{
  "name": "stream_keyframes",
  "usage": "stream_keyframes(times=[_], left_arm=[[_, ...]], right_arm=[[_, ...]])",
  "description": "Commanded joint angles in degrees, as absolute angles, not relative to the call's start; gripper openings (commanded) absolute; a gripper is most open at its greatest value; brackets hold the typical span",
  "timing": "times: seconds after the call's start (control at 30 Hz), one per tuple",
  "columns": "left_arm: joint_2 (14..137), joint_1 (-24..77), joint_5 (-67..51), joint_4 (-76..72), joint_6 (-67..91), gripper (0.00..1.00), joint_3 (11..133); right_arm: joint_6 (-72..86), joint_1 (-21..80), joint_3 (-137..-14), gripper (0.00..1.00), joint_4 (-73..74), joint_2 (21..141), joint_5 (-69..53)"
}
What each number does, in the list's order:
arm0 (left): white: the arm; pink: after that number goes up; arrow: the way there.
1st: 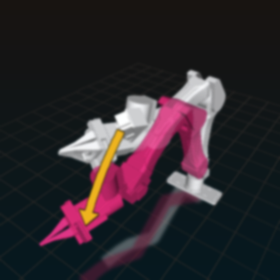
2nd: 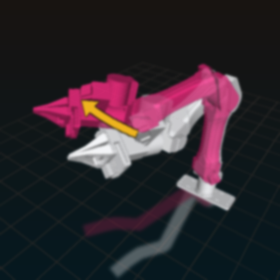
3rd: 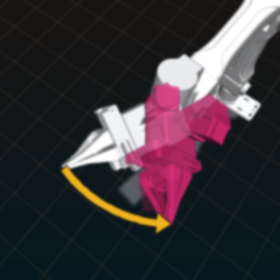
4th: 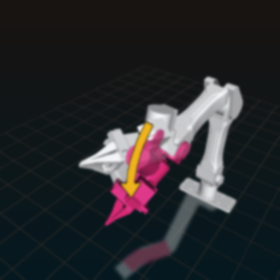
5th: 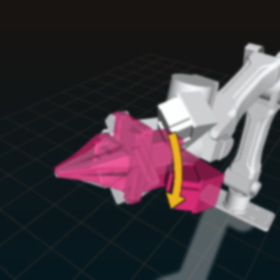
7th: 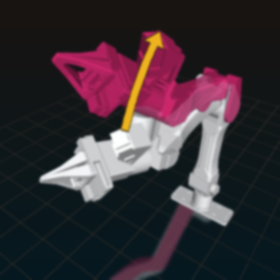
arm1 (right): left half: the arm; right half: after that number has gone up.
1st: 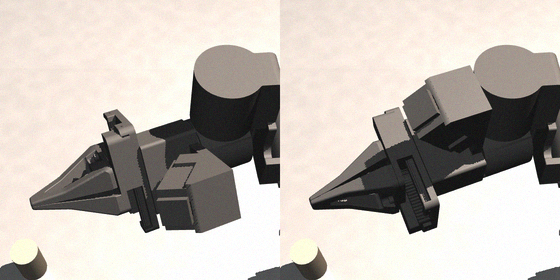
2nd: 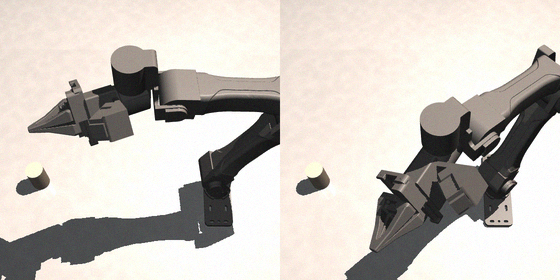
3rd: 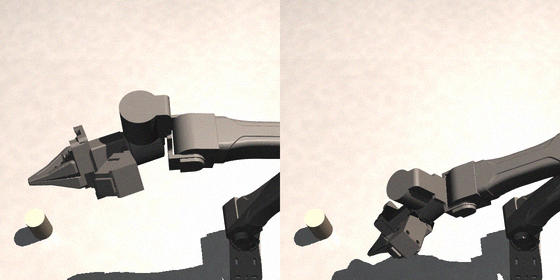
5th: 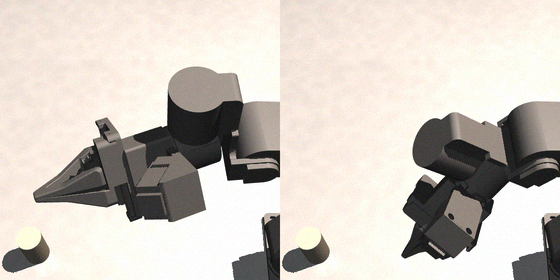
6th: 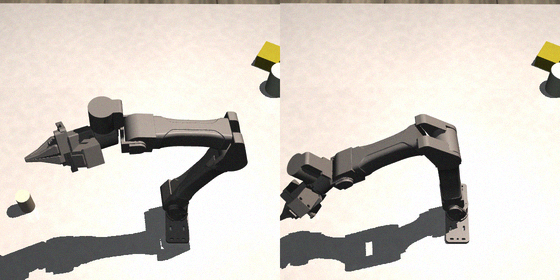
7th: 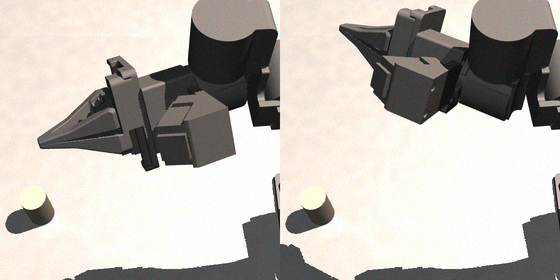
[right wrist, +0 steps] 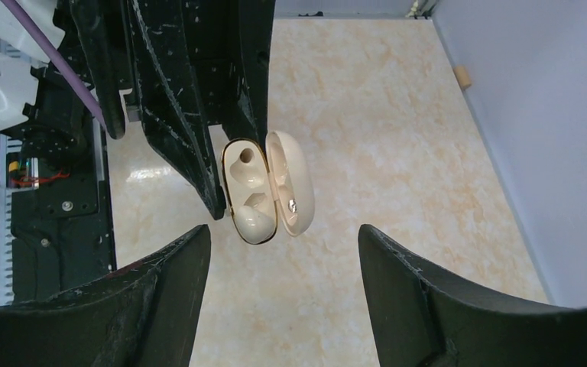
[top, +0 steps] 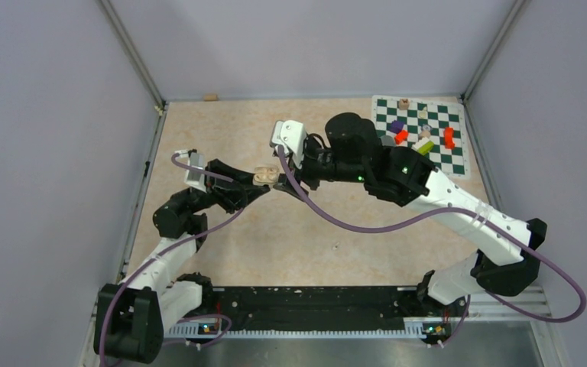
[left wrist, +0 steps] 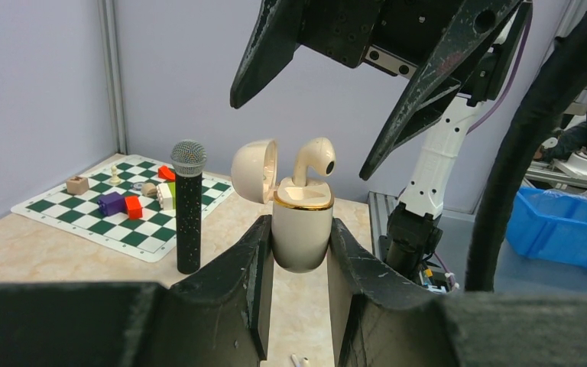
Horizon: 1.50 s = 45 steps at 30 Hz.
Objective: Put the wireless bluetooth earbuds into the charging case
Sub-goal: Adjust the right earbud in the right side groove of the charging case.
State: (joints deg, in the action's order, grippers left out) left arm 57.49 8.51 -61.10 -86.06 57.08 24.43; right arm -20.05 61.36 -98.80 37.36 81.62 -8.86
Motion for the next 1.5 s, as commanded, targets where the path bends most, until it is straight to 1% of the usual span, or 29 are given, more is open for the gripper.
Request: stream_keyframes(times=[0.0, 0.43, 0.8, 0.97, 1.47], left_arm=[[56.54, 8.44, -60.79, -88.70, 57.13, 0.00, 24.79], [56.44, 8.44, -60.94, -88.59, 56.79, 0.00, 24.61], [56.46, 8.44, -60.96, -88.33, 56.60, 0.00, 24.61], [56.35, 8.44, -60.98, -88.41, 56.60, 0.00, 24.61], [56.20, 8.44, -61.07, -88.39, 56.95, 0.00, 24.78]], right_arm=[[-18.62, 61.01, -102.28, 0.70, 35.44, 81.78, -7.52], [-16.95, 61.00, -103.26, 0.69, 33.63, 83.49, -2.89], [-16.17, 61.04, -106.28, 0.69, 36.17, 84.14, -8.14], [-16.82, 61.04, -105.62, 0.69, 36.23, 83.30, -8.30], [-20.23, 61.03, -102.15, 0.68, 34.24, 82.77, -3.48]])
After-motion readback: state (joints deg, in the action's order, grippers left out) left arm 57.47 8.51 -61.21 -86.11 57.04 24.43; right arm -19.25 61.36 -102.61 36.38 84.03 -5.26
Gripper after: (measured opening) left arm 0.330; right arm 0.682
